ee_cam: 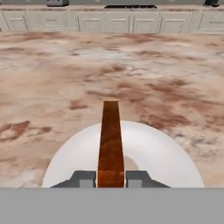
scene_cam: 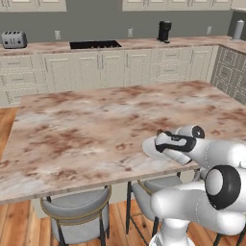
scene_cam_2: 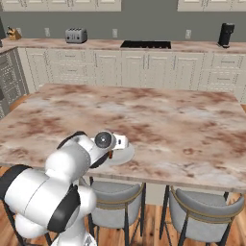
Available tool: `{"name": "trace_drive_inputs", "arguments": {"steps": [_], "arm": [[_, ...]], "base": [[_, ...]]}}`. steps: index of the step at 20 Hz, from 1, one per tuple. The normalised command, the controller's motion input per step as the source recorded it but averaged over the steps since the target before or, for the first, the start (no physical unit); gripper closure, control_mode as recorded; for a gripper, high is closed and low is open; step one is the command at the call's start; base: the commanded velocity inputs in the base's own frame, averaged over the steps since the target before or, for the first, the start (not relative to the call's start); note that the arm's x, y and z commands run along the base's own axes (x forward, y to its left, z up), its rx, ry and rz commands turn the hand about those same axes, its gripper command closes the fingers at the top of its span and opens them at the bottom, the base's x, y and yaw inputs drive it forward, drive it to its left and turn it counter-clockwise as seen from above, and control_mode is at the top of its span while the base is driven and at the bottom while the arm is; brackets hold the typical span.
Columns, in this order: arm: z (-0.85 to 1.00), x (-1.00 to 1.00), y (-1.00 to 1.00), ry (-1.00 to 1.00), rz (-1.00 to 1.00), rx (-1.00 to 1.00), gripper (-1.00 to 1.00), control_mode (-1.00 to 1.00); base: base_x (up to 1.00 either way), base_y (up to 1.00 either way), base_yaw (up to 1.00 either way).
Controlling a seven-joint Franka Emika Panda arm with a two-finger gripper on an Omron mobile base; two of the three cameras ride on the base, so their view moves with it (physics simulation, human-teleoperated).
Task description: Start the toaster. Once the lever pops up, take the bread to the plate on the dining counter.
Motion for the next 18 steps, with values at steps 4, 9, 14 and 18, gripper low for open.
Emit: {"name": "trace_drive_inputs", "arguments": {"steps": [4, 9, 14, 18], "arm": [[-0.11, 0.2, 0.0, 0.0, 0.0, 0.0, 1.0, -1.0], [-0.07, 0.18, 0.0, -0.01, 0.0, 0.0, 1.0, -1.0], [-0.01, -0.02, 0.0, -0.02, 0.0, 0.0, 1.0, -1.0], [0.0, -0.07, 0.0, -0.03, 0.0, 0.0, 1.0, -1.0]], "base": [[0.0, 0.0, 0.0], [0.0, 0.0, 0.0], [0.0, 0.0, 0.0], [0.0, 0.0, 0.0]]}}
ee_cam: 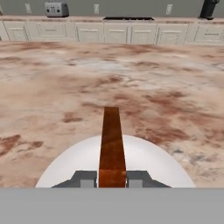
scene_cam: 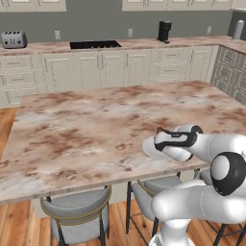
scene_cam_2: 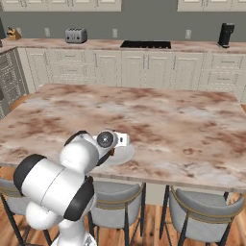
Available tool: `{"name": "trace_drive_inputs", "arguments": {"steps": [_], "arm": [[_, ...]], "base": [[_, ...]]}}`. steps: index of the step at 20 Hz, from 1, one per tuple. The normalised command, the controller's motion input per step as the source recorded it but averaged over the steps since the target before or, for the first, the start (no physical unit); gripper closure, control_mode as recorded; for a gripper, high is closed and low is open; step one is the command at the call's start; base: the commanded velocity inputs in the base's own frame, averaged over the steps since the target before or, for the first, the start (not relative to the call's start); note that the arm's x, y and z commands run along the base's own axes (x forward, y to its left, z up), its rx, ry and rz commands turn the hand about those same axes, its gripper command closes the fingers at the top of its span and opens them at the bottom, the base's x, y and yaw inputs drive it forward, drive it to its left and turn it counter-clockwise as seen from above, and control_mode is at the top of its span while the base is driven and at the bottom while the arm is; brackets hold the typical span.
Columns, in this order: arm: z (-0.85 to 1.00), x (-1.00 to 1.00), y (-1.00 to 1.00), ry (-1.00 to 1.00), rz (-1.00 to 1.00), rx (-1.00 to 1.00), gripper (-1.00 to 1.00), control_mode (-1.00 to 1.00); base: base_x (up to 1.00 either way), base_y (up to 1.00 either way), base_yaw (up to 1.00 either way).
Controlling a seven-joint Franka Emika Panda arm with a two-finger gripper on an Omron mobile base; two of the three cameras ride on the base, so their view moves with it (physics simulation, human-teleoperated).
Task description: Start the toaster. Once the lever pops up, take the bread to the plate on the dining counter.
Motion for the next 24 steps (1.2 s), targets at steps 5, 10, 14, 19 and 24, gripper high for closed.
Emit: {"name": "trace_drive_inputs", "arguments": {"steps": [5, 10, 14, 19, 24], "arm": [[0.0, 0.0, 0.0, 0.0, 0.0, 0.0, 1.0, -1.0], [0.0, 0.0, 0.0, 0.0, 0.0, 0.0, -1.0, -1.0], [0.0, 0.0, 0.0, 0.0, 0.0, 0.0, -1.0, -1.0], [0.03, 0.0, -0.03, 0.0, 0.0, 0.0, -1.0, -1.0], [0.32, -0.02, -0.07, 0.0, 0.0, 0.0, -1.0, -1.0]], "base": [[0.0, 0.0, 0.0], [0.0, 0.0, 0.0], [0.0, 0.0, 0.0], [0.0, 0.0, 0.0], [0.0, 0.0, 0.0]]}}
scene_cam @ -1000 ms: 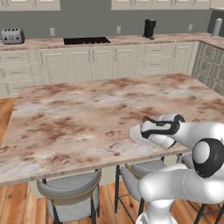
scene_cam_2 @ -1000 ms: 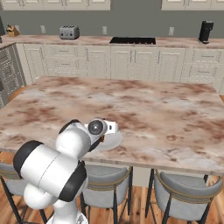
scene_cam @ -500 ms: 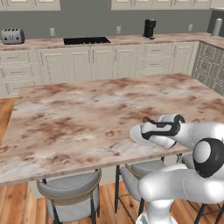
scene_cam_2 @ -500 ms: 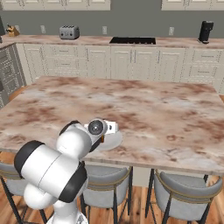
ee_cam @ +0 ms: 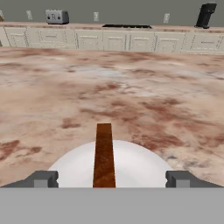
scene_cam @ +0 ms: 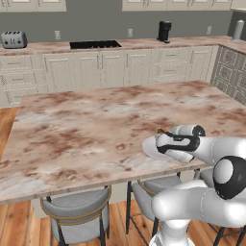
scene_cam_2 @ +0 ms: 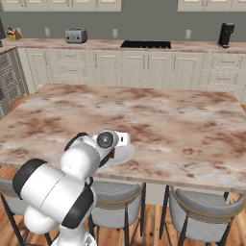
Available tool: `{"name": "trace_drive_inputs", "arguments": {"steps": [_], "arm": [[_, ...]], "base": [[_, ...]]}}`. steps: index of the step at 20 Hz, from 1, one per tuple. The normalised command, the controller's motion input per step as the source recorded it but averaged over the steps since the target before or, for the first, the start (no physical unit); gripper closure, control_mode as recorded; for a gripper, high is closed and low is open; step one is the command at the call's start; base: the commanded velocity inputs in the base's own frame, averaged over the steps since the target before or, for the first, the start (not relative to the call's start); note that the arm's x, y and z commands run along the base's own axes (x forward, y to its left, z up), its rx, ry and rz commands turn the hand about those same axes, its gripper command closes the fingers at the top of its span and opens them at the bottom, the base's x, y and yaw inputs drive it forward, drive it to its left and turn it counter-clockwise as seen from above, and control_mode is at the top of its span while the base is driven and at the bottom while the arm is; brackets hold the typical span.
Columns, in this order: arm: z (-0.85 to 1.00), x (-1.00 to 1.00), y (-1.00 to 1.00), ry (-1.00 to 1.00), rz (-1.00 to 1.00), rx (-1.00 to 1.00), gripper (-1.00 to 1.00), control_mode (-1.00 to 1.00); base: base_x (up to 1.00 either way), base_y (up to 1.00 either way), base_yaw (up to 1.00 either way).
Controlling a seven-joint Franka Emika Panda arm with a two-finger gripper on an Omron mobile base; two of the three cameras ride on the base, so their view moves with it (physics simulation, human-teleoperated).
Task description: Start the toaster. Once the lever pops up, take the bread to the plate on the dining counter.
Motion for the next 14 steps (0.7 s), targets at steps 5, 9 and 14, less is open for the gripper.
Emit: {"name": "trace_drive_inputs", "arguments": {"steps": [5, 9, 14], "arm": [[0.49, -0.03, 0.0, 0.0, 0.0, 0.0, -1.0, -1.0], [0.68, -0.11, 0.0, 0.03, 0.0, 0.0, -1.0, -1.0], [0.76, -0.38, 0.0, 0.11, 0.0, 0.0, -1.0, -1.0]], "base": [[0.0, 0.0, 0.0], [0.0, 0.0, 0.0], [0.0, 0.0, 0.0]]}}
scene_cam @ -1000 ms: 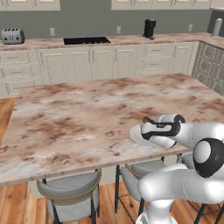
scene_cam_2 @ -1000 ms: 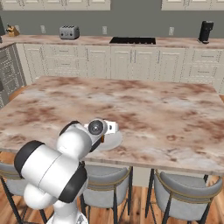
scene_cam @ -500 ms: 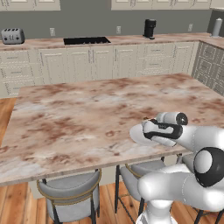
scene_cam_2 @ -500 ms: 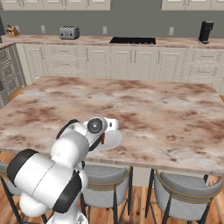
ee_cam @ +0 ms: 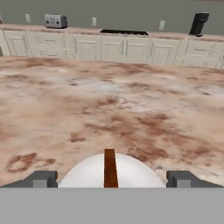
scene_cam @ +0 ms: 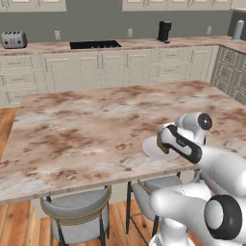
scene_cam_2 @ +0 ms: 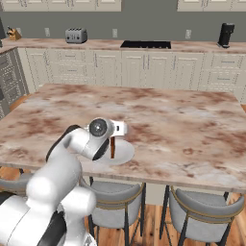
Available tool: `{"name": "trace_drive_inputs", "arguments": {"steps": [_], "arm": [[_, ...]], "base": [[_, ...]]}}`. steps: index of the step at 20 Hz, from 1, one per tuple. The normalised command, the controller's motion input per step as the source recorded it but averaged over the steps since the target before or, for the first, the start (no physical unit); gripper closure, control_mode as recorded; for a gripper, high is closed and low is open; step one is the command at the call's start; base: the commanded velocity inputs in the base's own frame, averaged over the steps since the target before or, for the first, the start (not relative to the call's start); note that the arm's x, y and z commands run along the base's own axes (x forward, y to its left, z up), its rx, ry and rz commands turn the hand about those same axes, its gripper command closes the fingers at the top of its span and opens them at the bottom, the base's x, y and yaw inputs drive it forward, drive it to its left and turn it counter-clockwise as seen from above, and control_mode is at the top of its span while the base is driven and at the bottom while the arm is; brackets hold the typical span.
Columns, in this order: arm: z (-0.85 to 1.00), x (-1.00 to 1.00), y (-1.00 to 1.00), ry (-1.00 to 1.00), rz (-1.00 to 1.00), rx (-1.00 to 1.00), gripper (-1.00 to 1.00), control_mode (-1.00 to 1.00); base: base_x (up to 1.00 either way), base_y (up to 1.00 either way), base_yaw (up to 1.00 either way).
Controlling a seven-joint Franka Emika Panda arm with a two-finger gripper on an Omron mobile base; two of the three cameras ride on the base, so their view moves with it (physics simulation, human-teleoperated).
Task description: Start the toaster. Once the lever pops up, take the bread to the plate on the dining counter.
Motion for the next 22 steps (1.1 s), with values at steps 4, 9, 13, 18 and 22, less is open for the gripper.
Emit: {"name": "trace_drive_inputs", "arguments": {"steps": [4, 9, 13, 18, 22], "arm": [[0.79, -0.57, 0.0, 0.16, 0.0, 0.0, -1.0, -1.0], [0.77, -0.62, 0.0, 0.17, 0.0, 0.0, -1.0, -1.0], [0.61, -0.69, 0.01, 0.14, 0.0, 0.0, -1.0, -1.0], [0.47, -0.88, 0.07, 0.06, -0.03, -0.01, -1.0, -1.0], [0.1, -0.88, 0.23, 0.02, -0.09, 0.0, -1.0, -1.0]], "base": [[0.0, 0.0, 0.0], [0.0, 0.0, 0.0], [0.0, 0.0, 0.0], [0.0, 0.0, 0.0], [0.0, 0.0, 0.0]]}}
